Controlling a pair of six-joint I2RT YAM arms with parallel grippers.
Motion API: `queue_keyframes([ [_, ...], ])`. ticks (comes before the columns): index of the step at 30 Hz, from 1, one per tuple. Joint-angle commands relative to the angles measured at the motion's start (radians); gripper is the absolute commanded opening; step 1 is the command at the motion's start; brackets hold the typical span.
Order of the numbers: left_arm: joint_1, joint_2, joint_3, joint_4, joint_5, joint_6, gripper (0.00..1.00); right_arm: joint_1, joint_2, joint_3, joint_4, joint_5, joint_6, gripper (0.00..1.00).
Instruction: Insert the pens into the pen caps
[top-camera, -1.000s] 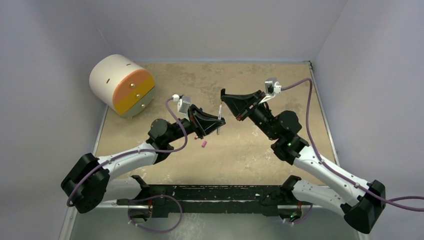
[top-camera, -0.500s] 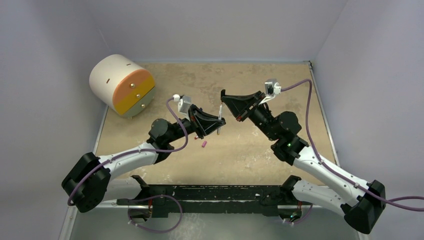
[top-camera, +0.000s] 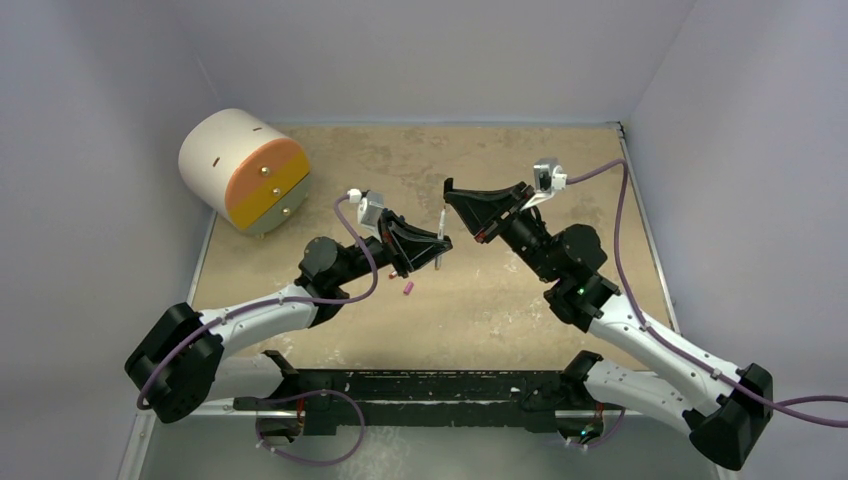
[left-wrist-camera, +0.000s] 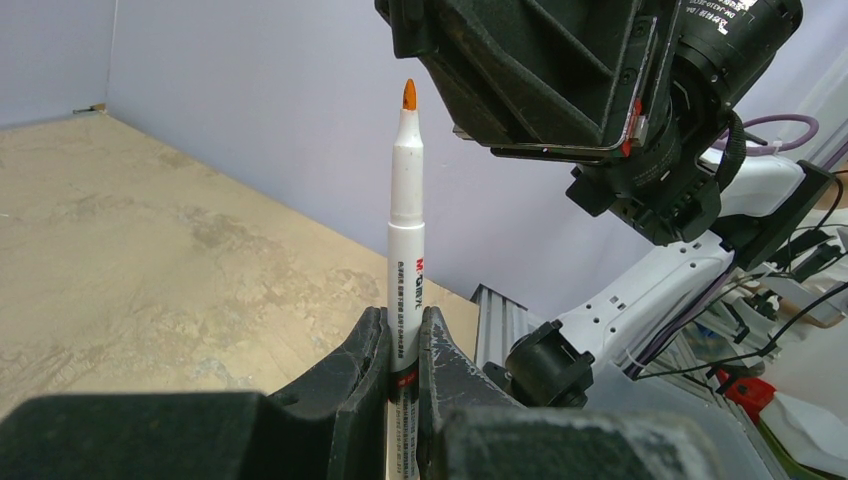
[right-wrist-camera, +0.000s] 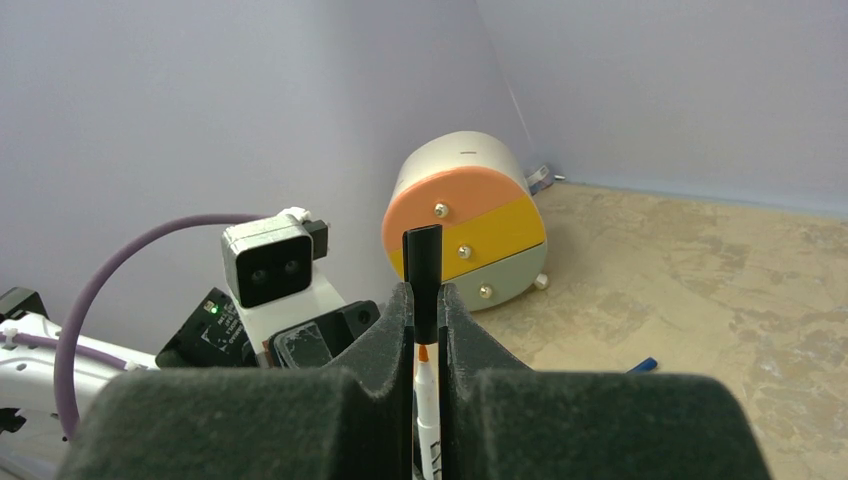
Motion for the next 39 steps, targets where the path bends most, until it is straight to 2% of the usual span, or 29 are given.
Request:
queue_keyframes([
  [1, -0.007, -0.005, 0.02, 0.069, 0.001, 0.003, 0.0, -0.003, -0.012, 0.042, 0.047, -0.016, -0.02, 0.0],
  [39, -0.008, 0.001, 0.036, 0.073, -0.034, 0.001, 0.0, -0.003, -0.001, -0.051, 0.106, -0.037, 0.042, 0.0],
])
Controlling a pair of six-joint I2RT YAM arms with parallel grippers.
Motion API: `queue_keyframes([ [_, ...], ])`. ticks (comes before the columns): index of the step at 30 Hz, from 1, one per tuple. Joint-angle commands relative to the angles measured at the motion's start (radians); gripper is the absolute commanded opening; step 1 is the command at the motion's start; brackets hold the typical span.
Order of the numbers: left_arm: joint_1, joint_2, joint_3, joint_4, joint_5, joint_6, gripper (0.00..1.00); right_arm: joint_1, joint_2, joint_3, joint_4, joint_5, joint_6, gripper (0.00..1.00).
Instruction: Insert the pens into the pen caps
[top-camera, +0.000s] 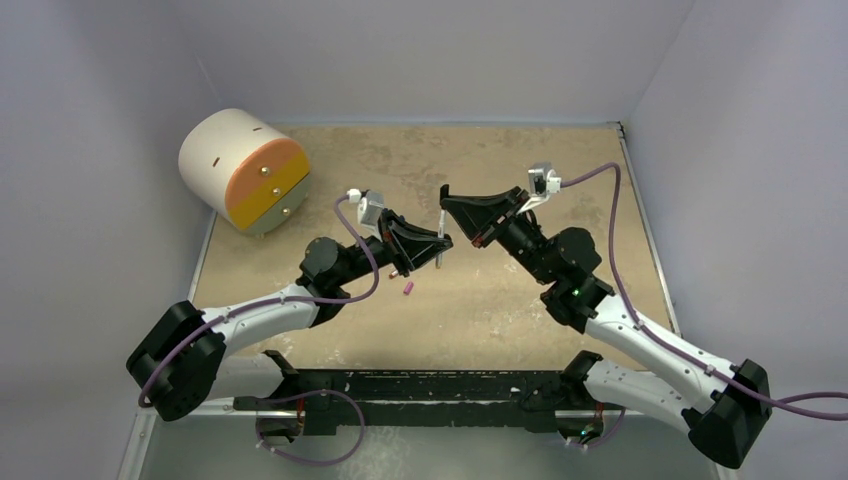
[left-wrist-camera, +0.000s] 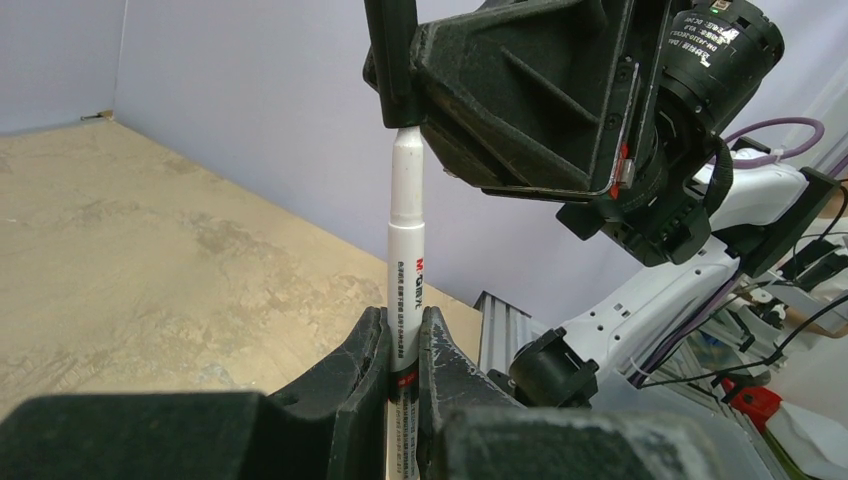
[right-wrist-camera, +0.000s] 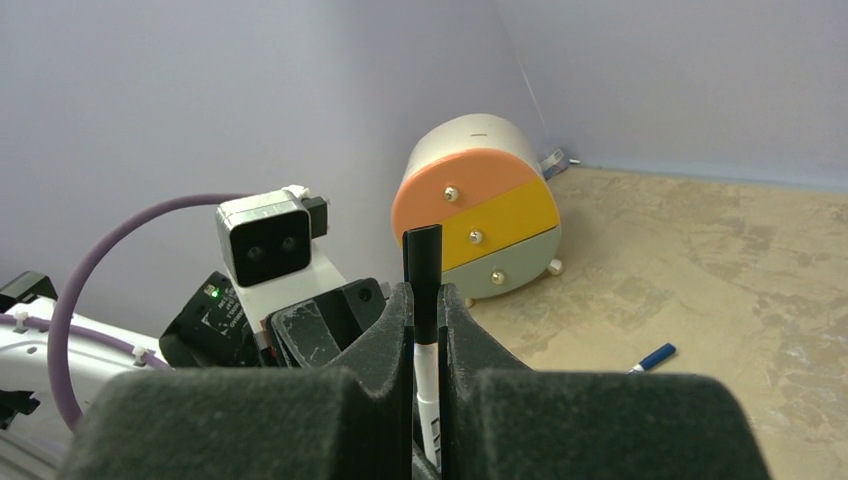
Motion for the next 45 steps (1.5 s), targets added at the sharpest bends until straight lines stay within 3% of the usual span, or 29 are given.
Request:
queue_keyframes([
  [1, -0.003, -0.011, 0.037, 0.052, -0.022, 0.0, 0.0, -0.002, -0.014, -0.012, 0.058, -0.011, 0.01, 0.0],
  [17, -0.003, -0.044, 0.091, -0.063, -0.099, 0.081, 0.0, 0.0, -0.066, -0.08, 0.031, -0.06, -0.022, 0.0],
  [25, -0.002, -0.09, 0.109, -0.116, -0.09, 0.138, 0.0, -0.001, -0.072, -0.065, 0.008, -0.077, -0.046, 0.23],
  [29, -0.003, -0.096, 0.141, -0.223, -0.049, 0.189, 0.0, -0.001, -0.086, -0.058, -0.012, -0.068, -0.055, 0.42],
  [33, -0.003, -0.103, 0.165, -0.304, -0.024, 0.239, 0.0, -0.001, -0.115, -0.06, -0.027, -0.053, -0.068, 0.53],
  [40, -0.004, -0.105, 0.201, -0.469, -0.02, 0.323, 0.0, -0.001, -0.101, 0.035, -0.11, -0.038, -0.123, 0.57],
  [45, -0.004, -0.118, 0.209, -0.493, -0.017, 0.341, 0.0, -0.001, -0.064, 0.075, -0.13, -0.012, -0.148, 0.55],
])
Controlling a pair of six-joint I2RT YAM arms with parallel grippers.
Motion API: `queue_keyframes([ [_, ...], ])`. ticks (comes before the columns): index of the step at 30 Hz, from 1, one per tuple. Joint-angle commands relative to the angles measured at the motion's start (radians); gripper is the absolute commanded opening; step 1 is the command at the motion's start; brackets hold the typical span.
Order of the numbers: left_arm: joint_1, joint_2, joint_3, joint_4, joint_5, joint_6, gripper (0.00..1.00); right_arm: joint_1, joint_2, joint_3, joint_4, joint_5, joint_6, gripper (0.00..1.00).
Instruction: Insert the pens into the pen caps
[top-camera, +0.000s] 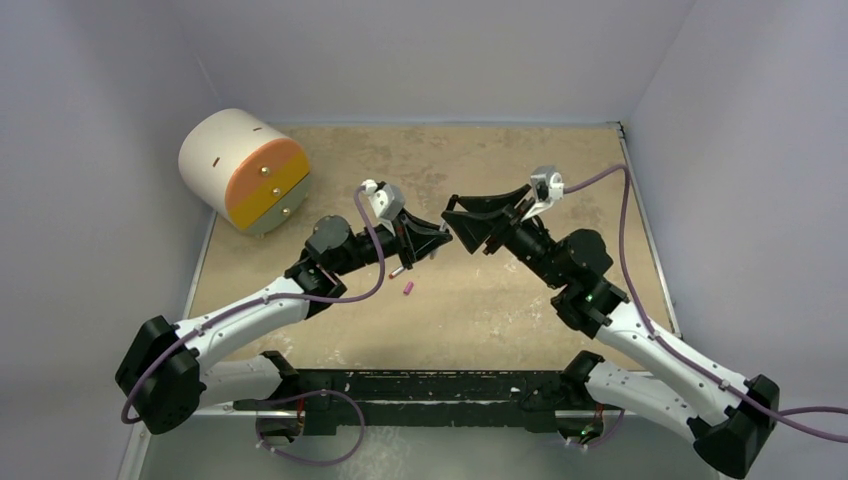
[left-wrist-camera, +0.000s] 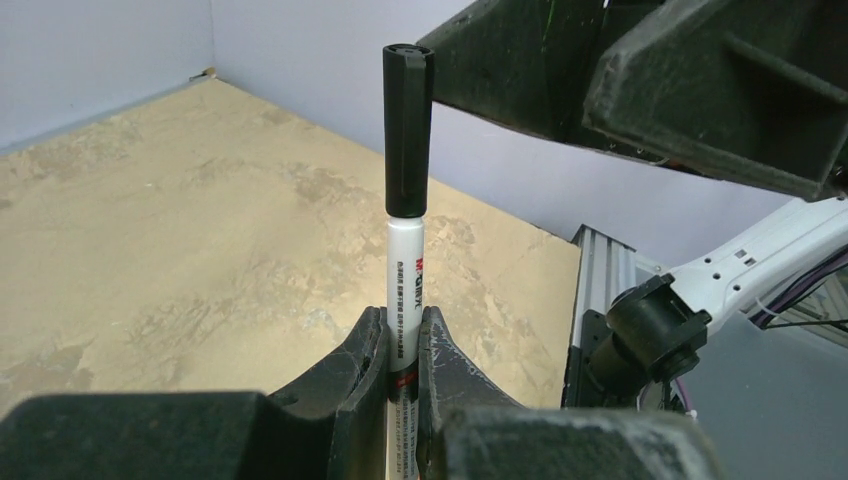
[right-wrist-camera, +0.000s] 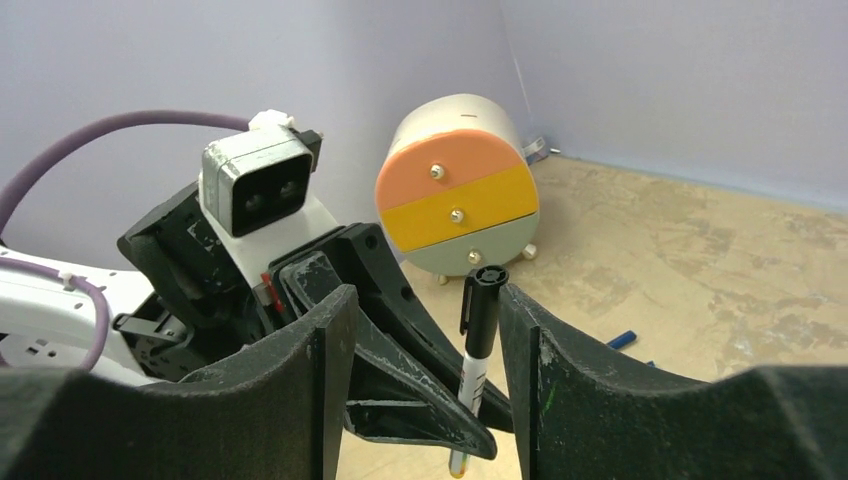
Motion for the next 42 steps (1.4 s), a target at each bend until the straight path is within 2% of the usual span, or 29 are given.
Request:
queue_keyframes([
  [1, 0.003, -0.036, 0.049, -0.025, 0.019, 0.051, 0.0, 0.0, 0.024, 0.064, 0.001, 0.039, -0.045, 0.54],
  [10, 0.002, -0.051, 0.032, -0.004, 0.034, 0.031, 0.0, 0.0, 0.074, 0.072, 0.023, 0.019, -0.027, 0.36],
  [17, 0.002, -0.049, 0.024, 0.024, 0.029, 0.017, 0.0, 0.001, 0.063, 0.052, 0.02, 0.024, -0.009, 0.0],
  [26, 0.002, -0.035, 0.07, 0.09, 0.0, 0.008, 0.0, 0.001, 0.049, -0.05, 0.014, -0.049, 0.079, 0.0],
  [42, 0.003, 0.067, 0.31, 0.057, -0.024, 0.094, 0.0, 0.088, 0.017, -0.296, 0.014, -0.076, 0.232, 0.0],
])
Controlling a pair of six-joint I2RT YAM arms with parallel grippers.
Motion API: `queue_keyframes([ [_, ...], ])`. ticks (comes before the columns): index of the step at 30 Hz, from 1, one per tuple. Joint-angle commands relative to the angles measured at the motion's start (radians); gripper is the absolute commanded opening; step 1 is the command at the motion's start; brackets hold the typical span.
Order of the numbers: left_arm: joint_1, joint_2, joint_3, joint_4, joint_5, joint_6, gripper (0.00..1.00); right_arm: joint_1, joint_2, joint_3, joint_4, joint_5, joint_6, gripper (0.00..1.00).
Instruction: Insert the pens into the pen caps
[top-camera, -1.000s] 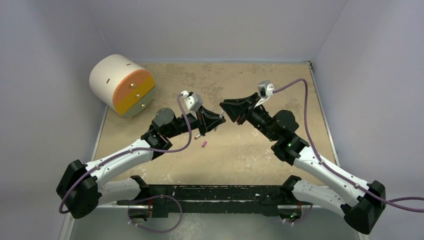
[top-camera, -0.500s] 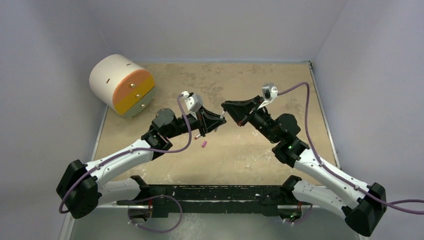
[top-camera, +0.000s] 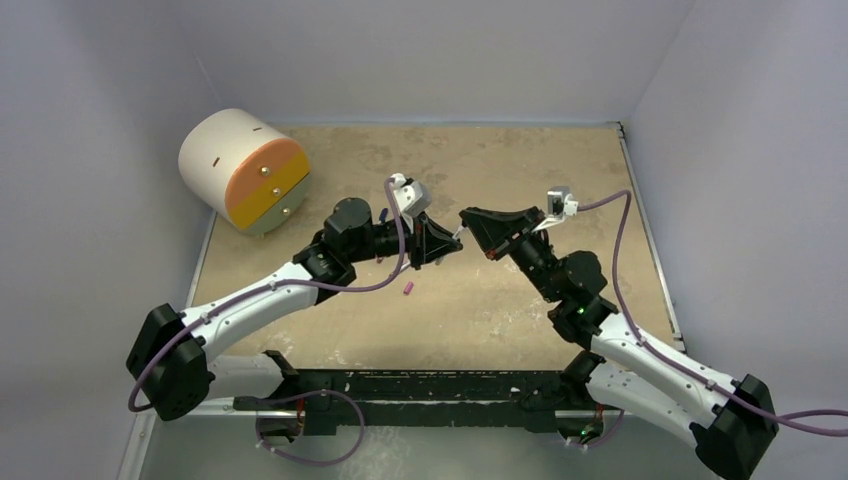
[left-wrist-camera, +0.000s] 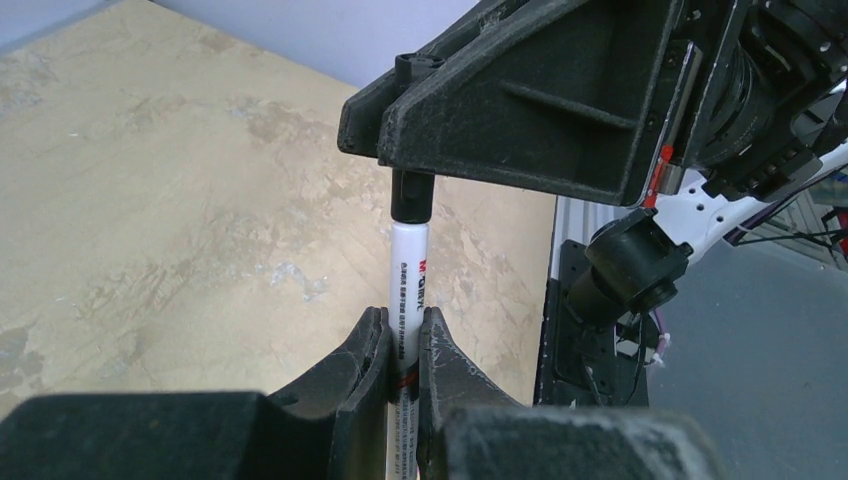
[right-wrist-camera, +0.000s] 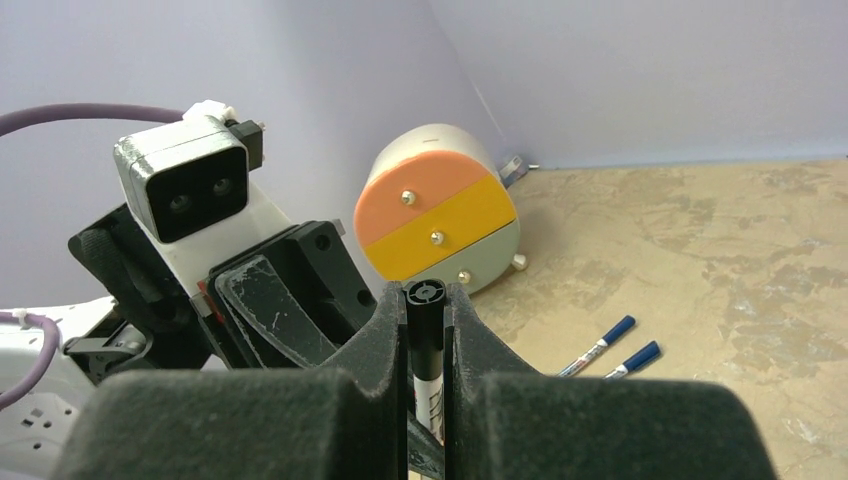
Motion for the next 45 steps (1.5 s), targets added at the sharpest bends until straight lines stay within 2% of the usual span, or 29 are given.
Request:
queue_keyframes([
  [1, 0.015, -0.002, 0.172, 0.284, -0.113, 0.025, 0.0, 0.108, 0.031, -0.108, -0.174, -0.169, 0.094, 0.0],
  [9, 0.016, 0.02, 0.222, 0.301, -0.091, 0.02, 0.0, 0.145, 0.051, -0.145, -0.191, -0.145, 0.103, 0.0],
  [15, 0.016, 0.011, 0.203, 0.217, -0.045, 0.047, 0.0, 0.145, -0.016, -0.109, -0.248, -0.077, 0.079, 0.0],
  [16, 0.016, 0.005, 0.18, 0.2, -0.042, 0.054, 0.0, 0.145, -0.045, -0.092, -0.272, -0.064, 0.076, 0.02],
  [18, 0.016, -0.015, 0.122, 0.172, -0.04, 0.061, 0.0, 0.145, -0.092, -0.071, -0.289, -0.027, 0.091, 0.13],
  [20, 0.016, -0.042, 0.053, 0.155, -0.066, 0.061, 0.0, 0.145, -0.181, -0.066, -0.283, 0.075, 0.12, 0.33],
  [21, 0.018, -0.056, 0.02, 0.143, -0.084, 0.059, 0.0, 0.145, -0.226, -0.07, -0.283, 0.125, 0.134, 0.39],
  [24, 0.019, -0.095, -0.04, 0.051, -0.162, 0.084, 0.0, 0.143, -0.341, -0.061, -0.333, 0.24, 0.141, 0.49],
  [29, 0.031, -0.066, -0.046, -0.179, -0.404, 0.146, 0.0, 0.143, -0.458, -0.049, -0.492, 0.369, 0.143, 0.48],
  [33, 0.03, 0.07, 0.004, -0.341, -0.655, 0.222, 0.0, 0.143, -0.46, -0.06, -0.577, 0.359, 0.175, 0.47],
  [35, 0.03, 0.125, 0.019, -0.37, -0.792, 0.235, 0.0, 0.143, -0.458, -0.08, -0.578, 0.339, 0.194, 0.46],
  [37, 0.033, 0.178, 0.047, -0.394, -0.864, 0.255, 0.0, 0.144, -0.461, -0.104, -0.566, 0.322, 0.213, 0.45],
  [38, 0.035, 0.254, 0.099, -0.453, -0.93, 0.293, 0.02, 0.144, -0.469, -0.131, -0.556, 0.303, 0.224, 0.45],
  [41, 0.044, 0.35, 0.15, -0.476, -0.963, 0.32, 0.04, 0.144, -0.478, -0.149, -0.564, 0.295, 0.234, 0.44],
  [45, 0.056, 0.433, 0.192, -0.496, -0.921, 0.323, 0.05, 0.143, -0.487, -0.156, -0.574, 0.305, 0.234, 0.44],
])
